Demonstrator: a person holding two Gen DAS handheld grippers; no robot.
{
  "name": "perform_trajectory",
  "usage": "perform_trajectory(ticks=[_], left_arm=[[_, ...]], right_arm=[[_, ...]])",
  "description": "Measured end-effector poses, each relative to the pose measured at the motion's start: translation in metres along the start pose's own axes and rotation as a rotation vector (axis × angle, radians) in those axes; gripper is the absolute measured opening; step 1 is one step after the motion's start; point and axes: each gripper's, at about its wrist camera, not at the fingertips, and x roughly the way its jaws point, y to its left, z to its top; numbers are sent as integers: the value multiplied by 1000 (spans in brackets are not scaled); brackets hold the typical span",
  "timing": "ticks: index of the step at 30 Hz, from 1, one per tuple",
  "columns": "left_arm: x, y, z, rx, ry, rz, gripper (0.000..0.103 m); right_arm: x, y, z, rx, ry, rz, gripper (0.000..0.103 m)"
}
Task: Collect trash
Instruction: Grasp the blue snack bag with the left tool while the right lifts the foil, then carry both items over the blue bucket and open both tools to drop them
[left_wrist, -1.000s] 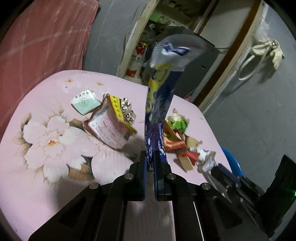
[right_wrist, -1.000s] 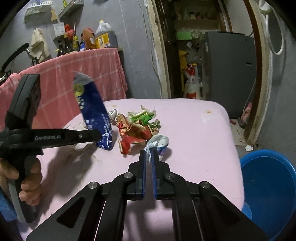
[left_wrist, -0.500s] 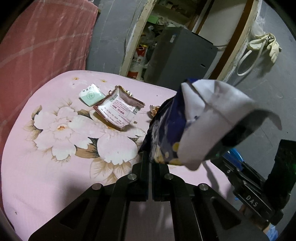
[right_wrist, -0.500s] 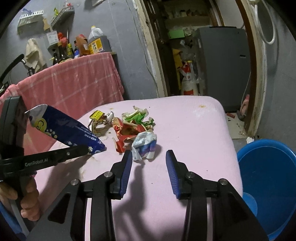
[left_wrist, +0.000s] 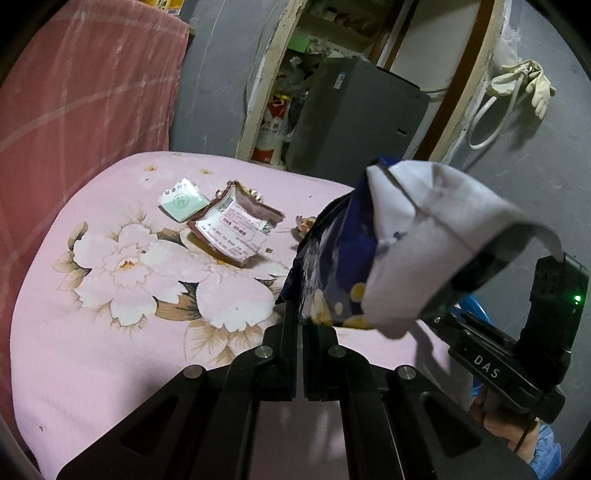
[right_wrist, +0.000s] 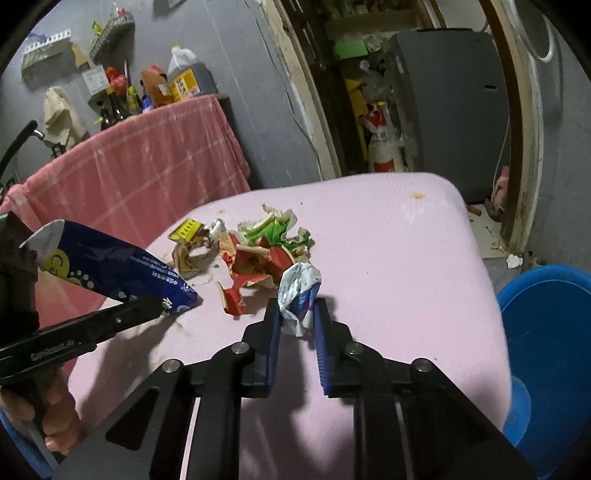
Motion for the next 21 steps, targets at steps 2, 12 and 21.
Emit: perform_trajectory(ticks=[2,12,21], left_arm=[[-5,-6,0,6,-20,-9,0],[-32,-74,18,109,-189,-122,0],[-24,-165,26,212,-269,-298,0]], right_arm=[[-14,2,0,-10,-43,-3,14],[-122,21,8,-153,-442,-195,14],[-183,-16,5,-148,-616,-483,14]])
